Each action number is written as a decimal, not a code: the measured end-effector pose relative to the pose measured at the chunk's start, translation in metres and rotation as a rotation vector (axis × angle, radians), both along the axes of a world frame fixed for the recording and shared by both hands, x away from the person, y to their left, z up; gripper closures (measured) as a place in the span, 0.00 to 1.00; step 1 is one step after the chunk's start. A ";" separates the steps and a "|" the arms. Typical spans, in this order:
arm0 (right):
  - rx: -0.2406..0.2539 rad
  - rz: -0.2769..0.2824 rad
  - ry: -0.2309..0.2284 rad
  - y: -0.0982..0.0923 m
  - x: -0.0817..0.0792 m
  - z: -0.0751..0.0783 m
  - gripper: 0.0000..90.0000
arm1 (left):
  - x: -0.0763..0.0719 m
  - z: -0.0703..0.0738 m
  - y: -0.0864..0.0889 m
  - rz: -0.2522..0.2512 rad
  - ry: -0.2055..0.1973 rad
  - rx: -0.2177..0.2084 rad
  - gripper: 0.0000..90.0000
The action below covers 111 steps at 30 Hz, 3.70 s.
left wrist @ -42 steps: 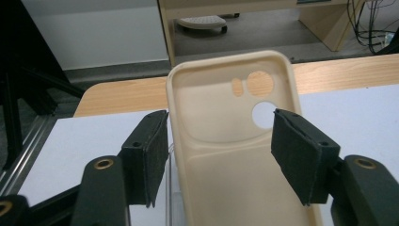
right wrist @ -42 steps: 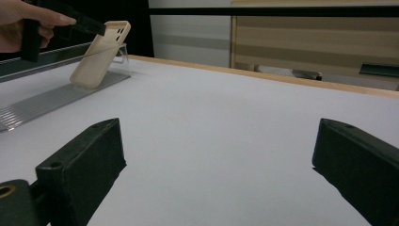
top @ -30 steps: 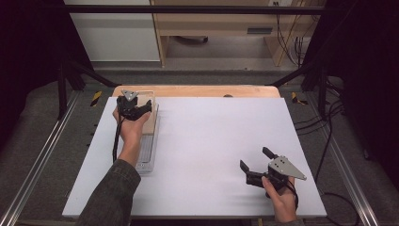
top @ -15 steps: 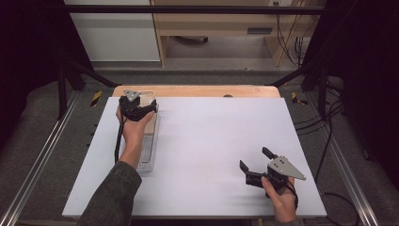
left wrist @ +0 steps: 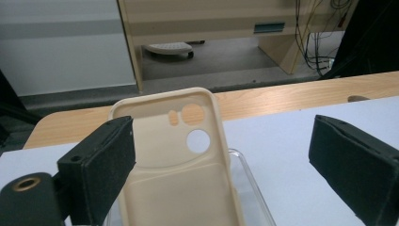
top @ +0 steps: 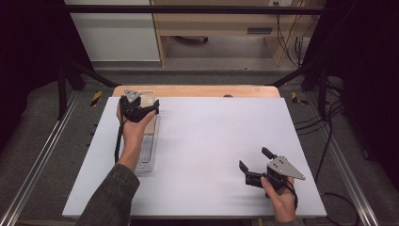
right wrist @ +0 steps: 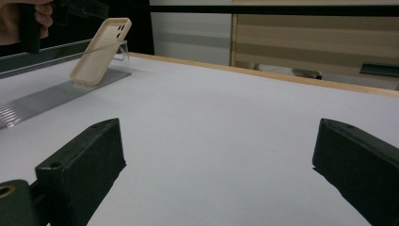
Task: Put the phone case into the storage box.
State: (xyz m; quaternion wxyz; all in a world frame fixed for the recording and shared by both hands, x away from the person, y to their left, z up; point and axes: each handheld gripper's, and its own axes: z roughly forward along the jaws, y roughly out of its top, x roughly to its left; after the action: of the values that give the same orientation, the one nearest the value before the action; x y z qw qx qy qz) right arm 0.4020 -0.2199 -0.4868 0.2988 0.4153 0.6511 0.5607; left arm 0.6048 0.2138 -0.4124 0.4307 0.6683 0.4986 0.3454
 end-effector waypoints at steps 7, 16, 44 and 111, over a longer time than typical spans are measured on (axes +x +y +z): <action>-0.008 -0.002 0.002 0.002 0.000 0.000 0.03 | -0.006 0.002 -0.004 -0.025 -0.020 -0.011 0.07; -0.007 -0.012 0.003 0.003 0.001 0.000 0.03 | -0.015 0.001 -0.008 -0.095 -0.045 0.010 0.06; -0.041 0.001 0.016 0.008 0.002 -0.002 0.03 | -0.044 0.016 -0.021 -0.291 -0.128 -0.017 0.05; -0.032 0.000 0.020 0.006 0.000 -0.002 0.03 | -0.115 0.038 -0.058 -0.562 -0.221 -0.113 0.03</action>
State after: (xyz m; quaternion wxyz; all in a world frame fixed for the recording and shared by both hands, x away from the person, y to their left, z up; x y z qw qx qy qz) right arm 0.4023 -0.2144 -0.4884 0.2988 0.4163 0.6628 0.5461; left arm 0.4902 0.1554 -0.3744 0.5974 0.7134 0.2629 0.2549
